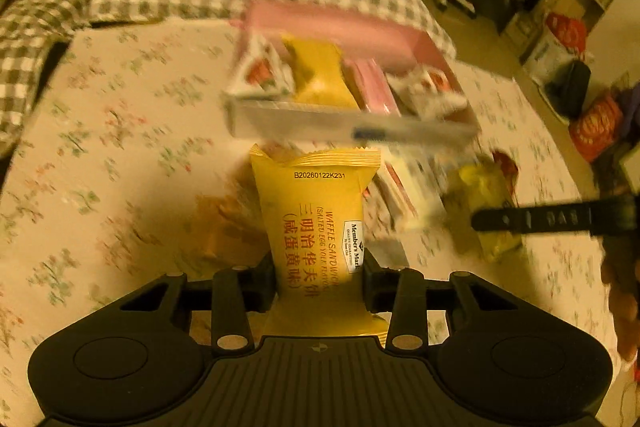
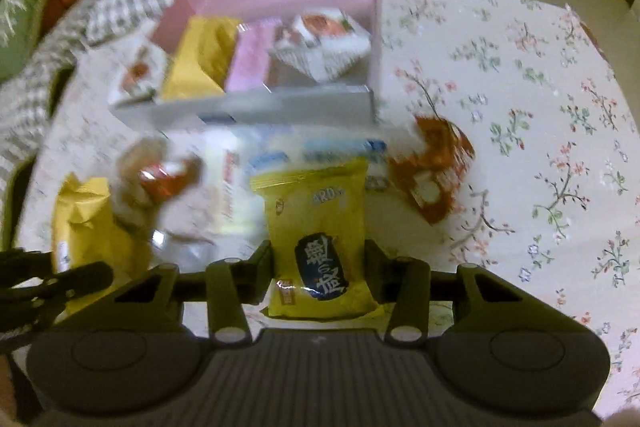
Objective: Organize snacks
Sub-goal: 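Place the yellow egg-yolk pastry packet with the left gripper while the right gripper places the yellow ARD packet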
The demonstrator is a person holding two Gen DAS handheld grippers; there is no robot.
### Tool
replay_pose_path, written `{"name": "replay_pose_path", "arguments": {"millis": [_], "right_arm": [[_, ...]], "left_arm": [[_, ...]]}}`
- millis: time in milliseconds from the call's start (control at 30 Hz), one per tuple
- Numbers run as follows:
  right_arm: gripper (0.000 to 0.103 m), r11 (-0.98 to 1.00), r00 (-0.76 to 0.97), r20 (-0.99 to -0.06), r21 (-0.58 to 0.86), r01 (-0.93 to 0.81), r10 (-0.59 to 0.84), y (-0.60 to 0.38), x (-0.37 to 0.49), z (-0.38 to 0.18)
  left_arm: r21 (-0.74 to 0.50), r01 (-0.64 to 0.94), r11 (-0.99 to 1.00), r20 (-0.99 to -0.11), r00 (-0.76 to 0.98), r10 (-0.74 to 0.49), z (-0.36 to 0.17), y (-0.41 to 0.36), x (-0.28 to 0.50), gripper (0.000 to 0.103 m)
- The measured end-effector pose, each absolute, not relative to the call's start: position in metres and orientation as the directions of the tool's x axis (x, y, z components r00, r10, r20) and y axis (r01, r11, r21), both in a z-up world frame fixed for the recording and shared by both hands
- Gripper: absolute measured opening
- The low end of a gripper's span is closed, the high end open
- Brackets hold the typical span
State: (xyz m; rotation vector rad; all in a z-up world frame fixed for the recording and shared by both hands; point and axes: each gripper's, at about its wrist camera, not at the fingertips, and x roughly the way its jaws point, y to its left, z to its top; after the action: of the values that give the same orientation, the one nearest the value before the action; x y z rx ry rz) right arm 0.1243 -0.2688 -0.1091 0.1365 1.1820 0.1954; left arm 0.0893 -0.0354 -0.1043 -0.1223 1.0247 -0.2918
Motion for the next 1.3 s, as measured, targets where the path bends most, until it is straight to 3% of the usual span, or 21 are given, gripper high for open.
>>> {"name": "replay_pose_path", "arguments": {"millis": [267,600,867,1300], "right_arm": [[0.043,0.979,0.439,-0.881,0.205,0.021,0.175,-0.279,0.134,-0.1],[0.043,0.97,0.511,-0.85,0.217,0.113,0.131,-0.285,0.156,-0.09],[0.043,0.935,0.529,-0.792,0.355,-0.006,0.304,-0.251,0.186,-0.09],[0.042,0.907,0.556,-0.764,0.419,0.041,0.328,-0.234,0.229,-0.119]], "left_arm": [[-0.243,0.097,0.965,-0.781,0.57,-0.254,-0.082,-0.004,0.127,0.037],[-0.306,0.12,0.945,-0.763,0.562,-0.319,-0.09,-0.009,0.167,0.037],[-0.284,0.223,0.933,-0.767,0.532,-0.36,-0.094,-0.058,0.2,0.037],[-0.264,0.231,0.937,-0.747,0.565,-0.35,-0.119,-0.066,0.254,0.036]]}}
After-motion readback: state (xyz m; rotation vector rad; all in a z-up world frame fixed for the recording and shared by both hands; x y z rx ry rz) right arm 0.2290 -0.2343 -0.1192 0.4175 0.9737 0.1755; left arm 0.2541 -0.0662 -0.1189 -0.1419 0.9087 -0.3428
